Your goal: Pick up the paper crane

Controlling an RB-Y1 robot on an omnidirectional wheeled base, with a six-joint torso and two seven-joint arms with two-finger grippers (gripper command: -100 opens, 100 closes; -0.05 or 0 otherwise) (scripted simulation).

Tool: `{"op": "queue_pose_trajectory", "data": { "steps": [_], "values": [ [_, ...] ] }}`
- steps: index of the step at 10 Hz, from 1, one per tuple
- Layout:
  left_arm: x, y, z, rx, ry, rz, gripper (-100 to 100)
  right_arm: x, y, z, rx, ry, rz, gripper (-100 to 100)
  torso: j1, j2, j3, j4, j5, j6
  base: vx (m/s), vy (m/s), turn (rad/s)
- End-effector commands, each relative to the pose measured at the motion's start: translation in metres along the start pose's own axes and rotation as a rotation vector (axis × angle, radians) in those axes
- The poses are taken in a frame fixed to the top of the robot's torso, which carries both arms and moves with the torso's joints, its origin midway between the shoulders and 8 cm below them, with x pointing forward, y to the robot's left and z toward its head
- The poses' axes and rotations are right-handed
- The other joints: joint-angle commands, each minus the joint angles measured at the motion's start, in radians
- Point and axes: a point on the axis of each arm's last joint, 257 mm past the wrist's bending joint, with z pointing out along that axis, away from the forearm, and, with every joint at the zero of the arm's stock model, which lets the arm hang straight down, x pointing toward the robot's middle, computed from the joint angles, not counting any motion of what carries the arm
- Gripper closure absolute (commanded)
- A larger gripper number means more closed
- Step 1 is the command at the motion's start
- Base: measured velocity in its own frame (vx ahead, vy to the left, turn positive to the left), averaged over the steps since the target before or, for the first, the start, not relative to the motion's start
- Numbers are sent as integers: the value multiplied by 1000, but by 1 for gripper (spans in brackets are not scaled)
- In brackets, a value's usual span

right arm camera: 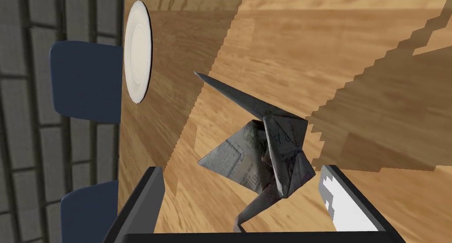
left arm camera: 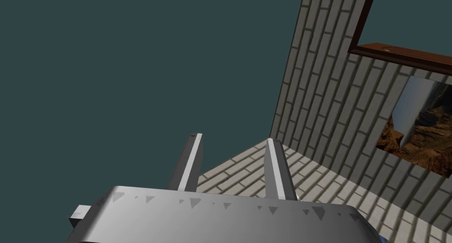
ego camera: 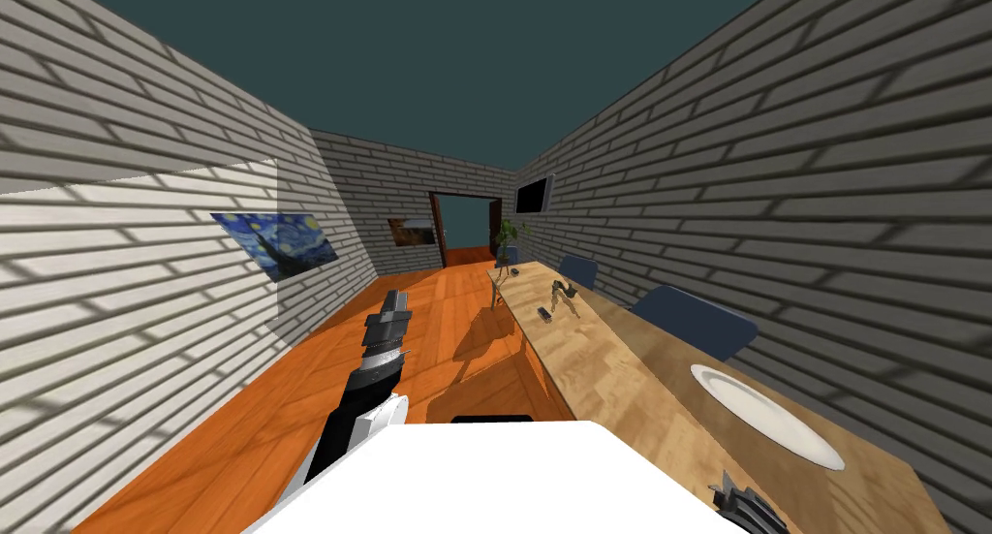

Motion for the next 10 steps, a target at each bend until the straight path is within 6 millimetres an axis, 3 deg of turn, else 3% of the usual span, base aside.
{"op": "queue_pose_trajectory", "data": {
  "steps": [1, 5, 6, 7, 9, 10],
  "values": [
    [0, 0, 0, 0, 0, 0, 0, 0, 0, 0, 0, 0, 0, 100, 0, 0, 0, 0, 0, 0, -3, -6, -6],
    [0, 0, 0, 0, 0, 0, 0, 1, -1, 0, 1, 1, -1, 100, 2, -1, -1, 0, 0, 0, 0, -1, 1],
    [0, 0, 0, 0, 0, 0, 0, 1, -1, 0, 1, 1, -1, 0, 2, -1, -1, 0, 0, 0, 0, 0, 0],
    [0, 0, 0, 0, 0, 0, 0, -2, -3, -3, 3, -15, -9, 100, 2, -1, -1, 0, 0, 0, 37, 33, -171],
    [0, 0, 0, 0, 0, 0, 0, -3, -5, -4, 6, -20, -13, 100, 8, -3, -2, -1, 1, 1, 35, 57, -144],
    [0, 0, 0, 0, 0, 0, 0, -2, -4, -5, 5, -19, -14, 0, 6, -3, -1, 0, 1, 0, 2, 8, 5]
  ]
}}
